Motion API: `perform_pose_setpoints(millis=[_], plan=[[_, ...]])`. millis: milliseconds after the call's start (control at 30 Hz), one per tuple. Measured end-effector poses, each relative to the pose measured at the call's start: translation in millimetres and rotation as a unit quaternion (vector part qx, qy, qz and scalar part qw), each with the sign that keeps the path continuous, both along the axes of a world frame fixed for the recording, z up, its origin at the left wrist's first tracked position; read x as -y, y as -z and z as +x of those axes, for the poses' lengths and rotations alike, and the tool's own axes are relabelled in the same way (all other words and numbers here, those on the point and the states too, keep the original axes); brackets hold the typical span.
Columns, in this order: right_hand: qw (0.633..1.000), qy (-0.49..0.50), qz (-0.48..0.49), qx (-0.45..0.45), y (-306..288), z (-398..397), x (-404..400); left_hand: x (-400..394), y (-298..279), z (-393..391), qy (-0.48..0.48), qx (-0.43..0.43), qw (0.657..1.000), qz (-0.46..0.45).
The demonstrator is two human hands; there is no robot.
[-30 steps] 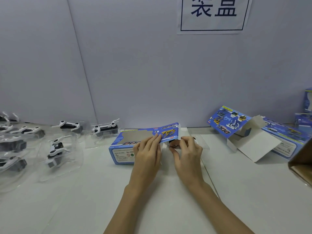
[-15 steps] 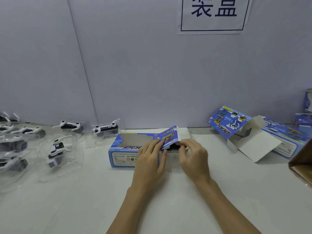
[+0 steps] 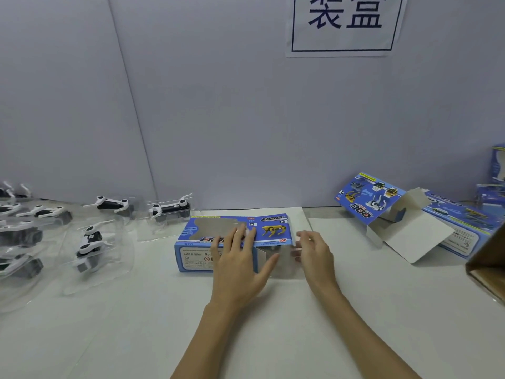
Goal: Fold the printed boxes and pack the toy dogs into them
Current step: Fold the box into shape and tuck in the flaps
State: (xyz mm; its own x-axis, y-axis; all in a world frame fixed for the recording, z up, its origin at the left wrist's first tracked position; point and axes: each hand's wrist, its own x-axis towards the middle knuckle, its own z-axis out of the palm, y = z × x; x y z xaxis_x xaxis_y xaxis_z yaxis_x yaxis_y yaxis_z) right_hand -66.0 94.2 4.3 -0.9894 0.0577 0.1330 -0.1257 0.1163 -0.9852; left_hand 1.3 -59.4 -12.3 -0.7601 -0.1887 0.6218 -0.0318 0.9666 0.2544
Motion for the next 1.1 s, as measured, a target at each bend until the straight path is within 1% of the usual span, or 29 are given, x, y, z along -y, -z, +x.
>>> perform_pose_setpoints(millis=[67,133,200,300,400,500,600,700,800,867,900,1000,1100], plan=[[0.99,-0.103,-0.088,0.042,0.1,7.1,7.7,0.8,-1.3,0.7,0.001,0.017,1.0,-0.006],[0.961,-0.189,-0.172,0.104,-0.6,15.2,14.4,2.8,-2.0,1.4,0.004,0.045,0.999,-0.023],[0.938,-0.22,-0.22,0.153,-1.9,18.3,17.1,5.0,-2.3,1.7,0.005,0.069,0.997,-0.034],[0.929,-0.224,-0.235,0.178,-4.2,15.5,10.6,6.7,-3.2,1.4,0.011,0.082,0.996,-0.037],[0.933,-0.221,-0.234,0.16,-4.6,12.7,5.0,7.7,-3.5,2.0,0.021,0.087,0.995,-0.033],[0.953,-0.189,-0.221,0.088,-8.2,13.1,7.1,8.8,-4.8,3.5,0.031,0.095,0.994,-0.036],[0.956,-0.156,-0.244,0.05,-13.8,10.5,6.1,6.2,-7.1,4.1,0.056,0.1,0.992,-0.052],[0.946,-0.157,-0.281,0.029,-21.2,7.0,-1.7,3.9,-11.3,4.6,0.095,0.065,0.991,-0.069],[0.93,-0.187,-0.316,-0.007,-34.2,4.3,-12.1,5.3,-19.5,6.0,0.119,-0.018,0.991,-0.052],[0.938,-0.189,-0.282,-0.06,-41.9,5.4,-16.1,5.4,-23.7,6.8,0.13,-0.083,0.988,-0.024],[0.949,-0.165,-0.251,-0.091,-44.0,6.7,-17.5,4.6,-24.3,7.1,0.135,-0.119,0.984,-0.008],[0.971,-0.082,-0.162,-0.159,-42.9,11.7,-19.6,-1.0,-26.9,10.4,0.134,-0.194,0.968,0.088],[0.976,-0.092,-0.142,-0.137,-36.1,9.4,-20.5,-1.2,-31.6,13.6,0.16,-0.231,0.934,0.221]])
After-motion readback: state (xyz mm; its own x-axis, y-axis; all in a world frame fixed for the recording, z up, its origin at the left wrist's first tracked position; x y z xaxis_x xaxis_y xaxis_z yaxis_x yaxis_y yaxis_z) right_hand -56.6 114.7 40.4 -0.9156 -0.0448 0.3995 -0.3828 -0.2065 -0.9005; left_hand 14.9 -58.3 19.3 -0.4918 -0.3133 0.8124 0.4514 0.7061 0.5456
